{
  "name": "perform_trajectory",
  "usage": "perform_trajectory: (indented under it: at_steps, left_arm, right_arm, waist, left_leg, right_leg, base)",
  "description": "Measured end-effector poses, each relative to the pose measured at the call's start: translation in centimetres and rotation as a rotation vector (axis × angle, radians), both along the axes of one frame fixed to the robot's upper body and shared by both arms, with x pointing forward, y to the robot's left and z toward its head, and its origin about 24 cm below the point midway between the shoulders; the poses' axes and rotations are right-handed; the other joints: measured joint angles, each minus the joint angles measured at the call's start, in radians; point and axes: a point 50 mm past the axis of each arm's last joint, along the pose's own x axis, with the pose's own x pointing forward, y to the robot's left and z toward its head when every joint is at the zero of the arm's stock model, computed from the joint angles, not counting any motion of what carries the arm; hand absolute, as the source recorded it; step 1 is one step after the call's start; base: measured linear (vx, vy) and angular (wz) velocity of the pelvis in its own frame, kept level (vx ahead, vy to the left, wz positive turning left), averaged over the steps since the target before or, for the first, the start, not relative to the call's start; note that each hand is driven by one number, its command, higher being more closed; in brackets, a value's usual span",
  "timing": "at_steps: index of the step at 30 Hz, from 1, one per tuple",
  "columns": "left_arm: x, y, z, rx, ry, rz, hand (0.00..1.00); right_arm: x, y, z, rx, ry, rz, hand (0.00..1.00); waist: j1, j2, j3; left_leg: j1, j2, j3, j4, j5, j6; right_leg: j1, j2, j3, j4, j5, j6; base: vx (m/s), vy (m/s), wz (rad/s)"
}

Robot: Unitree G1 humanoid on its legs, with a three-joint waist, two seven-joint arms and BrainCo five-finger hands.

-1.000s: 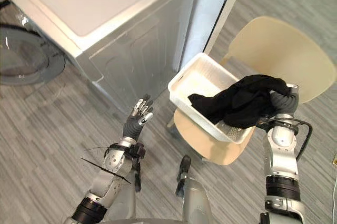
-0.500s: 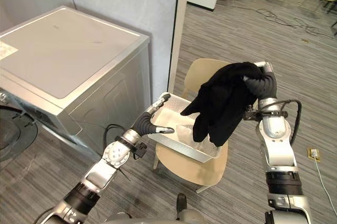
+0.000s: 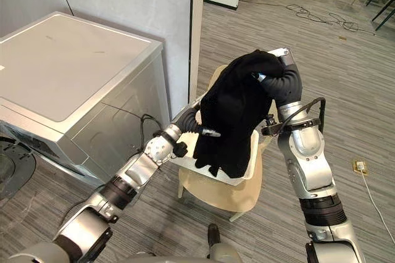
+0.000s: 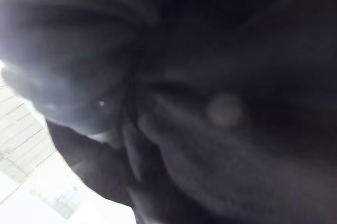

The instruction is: Pick up the laundry basket with both hands and put the clothes into the washing machine.

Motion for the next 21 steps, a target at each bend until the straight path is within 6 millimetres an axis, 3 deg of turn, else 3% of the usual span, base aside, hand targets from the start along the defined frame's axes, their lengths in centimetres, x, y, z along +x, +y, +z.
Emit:
perform_trajectory:
  at_steps: [5,8,11,14,19,21]
  left_arm:
    - [1.8,0.1,0.7,-0.01,0.007,0.166,0.0]
    - [1.3,-1.3,-1.1,-0.028,0.114,0.123,0.0]
    - [-0.7,-4.0,-3.6,-0.037,0.344,-0.143,0.0]
    - [-2.7,-5.0,-4.9,-0.059,0.517,-0.365,0.0]
    - [-4.0,-3.0,-5.4,-0.032,0.637,-0.535,0.0]
    - [-4.2,-1.3,-5.6,0.013,0.668,-0.561,0.0]
  right_arm:
    - [-0.1,1.4,-0.4,0.07,0.037,0.09,1.0]
    - [-0.3,1.7,-0.3,0.105,0.051,0.122,1.0]
    - [-0.2,1.3,-0.3,0.092,0.078,0.138,1.0]
    - [-0.1,0.7,-0.1,0.052,0.103,0.141,1.0]
    - [-0.2,-0.5,0.7,-0.016,0.092,0.101,1.0]
    - [0.4,-1.3,1.4,-0.025,0.077,0.067,1.0]
  waist:
    - [0.0,0.013,-0.001]
    - [0.003,0.015,0.0]
    - [0.004,0.017,-0.001]
    - [0.003,0.034,-0.01]
    - [-0.003,0.039,-0.013]
    - [-0.006,0.04,-0.013]
  left_leg:
    - [0.001,-0.006,-0.016,-0.022,0.009,0.002]
    - [0.002,-0.016,-0.027,-0.036,0.017,0.006]
    - [0.011,-0.024,-0.04,-0.045,0.017,0.006]
    - [0.011,-0.034,-0.044,-0.053,0.017,0.006]
    - [0.012,-0.032,-0.04,-0.057,0.017,0.006]
    - [0.018,-0.033,-0.029,-0.055,0.017,0.006]
  right_leg:
    - [0.004,-0.003,-0.016,0.0,0.0,0.0]
    - [0.006,-0.011,-0.024,0.0,-0.002,-0.001]
    - [0.024,-0.018,-0.034,-0.012,-0.004,0.0]
    - [0.022,-0.025,-0.034,-0.014,-0.006,0.003]
    - [0.021,-0.022,-0.031,-0.022,-0.005,0.004]
    - [0.021,-0.022,-0.022,-0.024,-0.004,0.004]
  base:
    - [0.0,0.0,0.1]
    - [-0.02,0.011,0.12]
    - [-0.01,0.023,0.11]
    - [-0.01,0.019,0.03]
    - [0.0,0.002,-0.02]
    - [0.01,0.002,-0.1]
